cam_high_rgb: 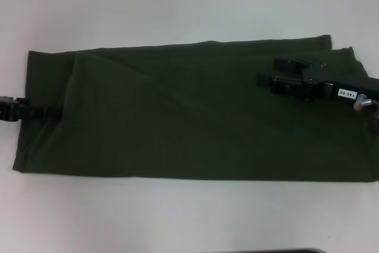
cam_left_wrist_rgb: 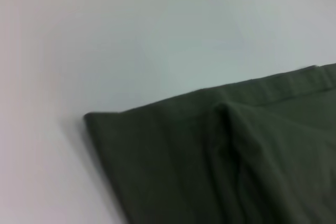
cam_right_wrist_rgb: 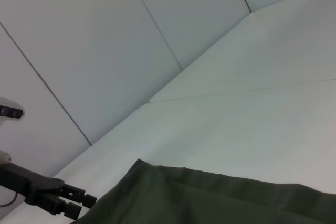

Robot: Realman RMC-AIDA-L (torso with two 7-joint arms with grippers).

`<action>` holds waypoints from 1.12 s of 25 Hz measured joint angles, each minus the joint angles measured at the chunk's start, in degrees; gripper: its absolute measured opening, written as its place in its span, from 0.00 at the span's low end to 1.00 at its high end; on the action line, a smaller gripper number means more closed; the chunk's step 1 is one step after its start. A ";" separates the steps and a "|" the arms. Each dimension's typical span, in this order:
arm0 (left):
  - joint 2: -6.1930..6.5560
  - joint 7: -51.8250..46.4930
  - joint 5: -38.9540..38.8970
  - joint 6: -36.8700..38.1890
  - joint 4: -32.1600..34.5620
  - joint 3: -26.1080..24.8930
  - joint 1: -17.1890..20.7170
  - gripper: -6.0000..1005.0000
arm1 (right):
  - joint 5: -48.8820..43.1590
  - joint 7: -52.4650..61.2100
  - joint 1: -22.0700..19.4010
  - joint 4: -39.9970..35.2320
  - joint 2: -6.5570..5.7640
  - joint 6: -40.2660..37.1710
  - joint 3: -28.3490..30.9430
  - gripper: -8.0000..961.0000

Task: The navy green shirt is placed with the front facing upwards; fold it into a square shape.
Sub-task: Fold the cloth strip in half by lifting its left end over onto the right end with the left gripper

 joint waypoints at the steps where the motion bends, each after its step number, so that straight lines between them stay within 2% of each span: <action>1: 0.02 -0.07 0.21 -0.16 -0.01 0.00 0.08 0.87 | 0.00 0.01 -0.12 -0.01 -0.02 -0.02 0.00 0.95; 3: 0.06 -0.14 0.50 -0.26 -0.03 0.00 0.13 0.93 | 0.00 0.01 -0.33 -0.02 -0.06 -0.03 0.00 0.95; 28: 0.34 0.16 0.95 0.52 -1.85 2.84 -1.58 0.92 | 0.00 1.34 -1.03 -0.67 -0.08 -0.05 -0.04 0.95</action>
